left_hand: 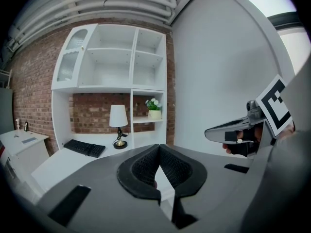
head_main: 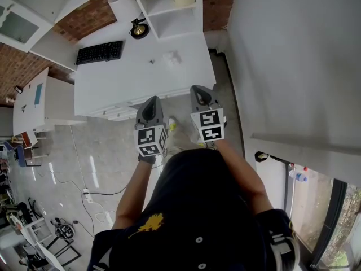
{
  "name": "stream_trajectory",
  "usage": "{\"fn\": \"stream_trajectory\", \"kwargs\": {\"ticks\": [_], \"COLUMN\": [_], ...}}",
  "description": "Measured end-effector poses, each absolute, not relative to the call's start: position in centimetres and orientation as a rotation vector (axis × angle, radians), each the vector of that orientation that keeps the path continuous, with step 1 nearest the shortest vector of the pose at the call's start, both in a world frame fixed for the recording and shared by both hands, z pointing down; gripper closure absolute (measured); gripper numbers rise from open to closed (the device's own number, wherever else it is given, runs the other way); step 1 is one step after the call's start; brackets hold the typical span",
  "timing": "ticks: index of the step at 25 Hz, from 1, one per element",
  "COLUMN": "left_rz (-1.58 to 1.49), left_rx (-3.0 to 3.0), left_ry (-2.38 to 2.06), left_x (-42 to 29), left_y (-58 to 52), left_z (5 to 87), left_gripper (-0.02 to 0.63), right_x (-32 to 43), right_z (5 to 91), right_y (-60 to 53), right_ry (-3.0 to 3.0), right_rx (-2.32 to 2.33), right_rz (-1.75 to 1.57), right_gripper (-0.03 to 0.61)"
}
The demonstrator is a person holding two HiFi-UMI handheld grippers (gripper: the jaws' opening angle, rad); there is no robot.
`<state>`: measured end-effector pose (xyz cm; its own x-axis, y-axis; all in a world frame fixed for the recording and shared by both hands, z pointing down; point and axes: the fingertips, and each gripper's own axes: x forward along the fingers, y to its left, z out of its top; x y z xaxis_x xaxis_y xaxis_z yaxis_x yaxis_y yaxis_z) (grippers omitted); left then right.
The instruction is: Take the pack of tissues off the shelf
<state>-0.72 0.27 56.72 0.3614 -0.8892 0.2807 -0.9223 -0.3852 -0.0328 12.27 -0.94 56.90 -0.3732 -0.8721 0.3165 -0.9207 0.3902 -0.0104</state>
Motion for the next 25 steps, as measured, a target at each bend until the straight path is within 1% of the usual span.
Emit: {"fn": "stream_trajectory", "kwargs": {"ticks": [25], "left_rz": [0.41], "left_rx": [2.471], "left_ry": [-1.631], "left_x": [-1.2], "left_y": [1.1], "left_z": [57.8], "left_gripper": [0.595], "right_x": [10.7], "right_z": [57.1], "right_y": [-0.1], "right_ry": [-2.4], "right_rx": [1.533], "right_rz": [0.231], "right_gripper": [0.575]}}
